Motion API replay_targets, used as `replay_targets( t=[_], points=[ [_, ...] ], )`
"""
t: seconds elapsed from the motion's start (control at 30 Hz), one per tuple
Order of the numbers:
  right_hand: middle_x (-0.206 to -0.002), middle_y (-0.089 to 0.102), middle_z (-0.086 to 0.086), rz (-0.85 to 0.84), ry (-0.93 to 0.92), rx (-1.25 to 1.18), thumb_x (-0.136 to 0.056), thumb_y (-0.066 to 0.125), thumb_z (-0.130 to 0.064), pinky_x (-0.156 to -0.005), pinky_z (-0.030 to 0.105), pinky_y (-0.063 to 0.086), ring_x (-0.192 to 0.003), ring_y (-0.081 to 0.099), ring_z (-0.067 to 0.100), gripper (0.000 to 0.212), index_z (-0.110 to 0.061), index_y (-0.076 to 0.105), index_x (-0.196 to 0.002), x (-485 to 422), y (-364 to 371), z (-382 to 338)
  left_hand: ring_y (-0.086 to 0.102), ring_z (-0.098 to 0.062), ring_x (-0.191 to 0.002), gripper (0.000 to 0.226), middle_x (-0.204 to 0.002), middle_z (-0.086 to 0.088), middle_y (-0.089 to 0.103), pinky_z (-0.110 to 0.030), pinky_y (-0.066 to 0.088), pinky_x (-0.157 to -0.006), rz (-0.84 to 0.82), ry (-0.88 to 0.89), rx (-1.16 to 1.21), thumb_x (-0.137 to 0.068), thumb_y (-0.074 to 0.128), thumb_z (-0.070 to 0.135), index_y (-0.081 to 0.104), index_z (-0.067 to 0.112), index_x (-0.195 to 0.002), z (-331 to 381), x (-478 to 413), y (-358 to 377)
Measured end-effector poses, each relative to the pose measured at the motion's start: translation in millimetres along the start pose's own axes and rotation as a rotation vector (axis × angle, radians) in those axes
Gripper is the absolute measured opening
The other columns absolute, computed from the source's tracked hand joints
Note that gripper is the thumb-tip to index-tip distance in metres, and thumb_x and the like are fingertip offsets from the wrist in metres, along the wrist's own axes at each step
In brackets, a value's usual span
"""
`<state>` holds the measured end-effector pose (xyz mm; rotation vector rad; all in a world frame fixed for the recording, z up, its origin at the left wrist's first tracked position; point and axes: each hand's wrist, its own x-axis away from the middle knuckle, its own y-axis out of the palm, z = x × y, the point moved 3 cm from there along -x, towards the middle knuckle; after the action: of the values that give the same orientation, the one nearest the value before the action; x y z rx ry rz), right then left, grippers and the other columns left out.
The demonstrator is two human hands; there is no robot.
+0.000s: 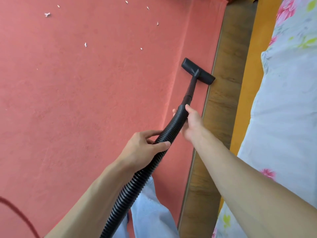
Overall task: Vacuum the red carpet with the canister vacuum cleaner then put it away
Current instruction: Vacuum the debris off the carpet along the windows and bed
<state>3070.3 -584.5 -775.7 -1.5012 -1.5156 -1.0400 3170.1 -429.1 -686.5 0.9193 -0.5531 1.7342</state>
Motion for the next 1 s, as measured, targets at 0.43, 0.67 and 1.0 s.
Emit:
replay_targets(
  t=[0.43,0.67,1.0],
  points=[
    [-0.112,0.072,0.011,0.059,-0.038,0.276,-0.097,0.056,-0.037,-0.094,0.043,0.053,-0.088,0.068,0.021,0.030,-0.012,0.063,-0.112,-36.7,-15.4,-2.5,0.057,-0.006,-0.045,0.031,-0.067,0.000,0.069,-0.017,0.045,-0.046,0.111,-0.009,-0.036,-0.094,0.066,0.025,0.069,0.032,-0.124,-17.7,-26.2,22.6],
    [-0.104,0.066,0.009,0.024,0.045,0.271,-0.092,0.060,-0.048,-0.088,0.041,0.056,-0.090,0.065,0.022,0.046,-0.009,0.061,-0.118,-4.4,-31.3,46.8,0.062,-0.020,-0.058,0.027,-0.070,-0.007,0.068,-0.030,0.053,-0.057,0.067,-0.088,0.142,-0.093,0.069,0.022,0.068,0.024,-0.120,-51.1,17.4,20.1],
    [-0.090,0.059,0.006,-0.139,0.081,0.252,-0.090,0.065,-0.043,-0.091,0.039,0.053,-0.085,0.060,0.021,0.044,-0.007,0.061,-0.116,108.8,-56.8,68.0,0.063,-0.014,-0.053,0.021,-0.080,-0.012,0.068,-0.024,0.051,-0.049,0.111,-0.019,0.299,-0.094,0.068,0.019,0.069,0.024,-0.114,-52.3,145.7,45.1]
  ],
)
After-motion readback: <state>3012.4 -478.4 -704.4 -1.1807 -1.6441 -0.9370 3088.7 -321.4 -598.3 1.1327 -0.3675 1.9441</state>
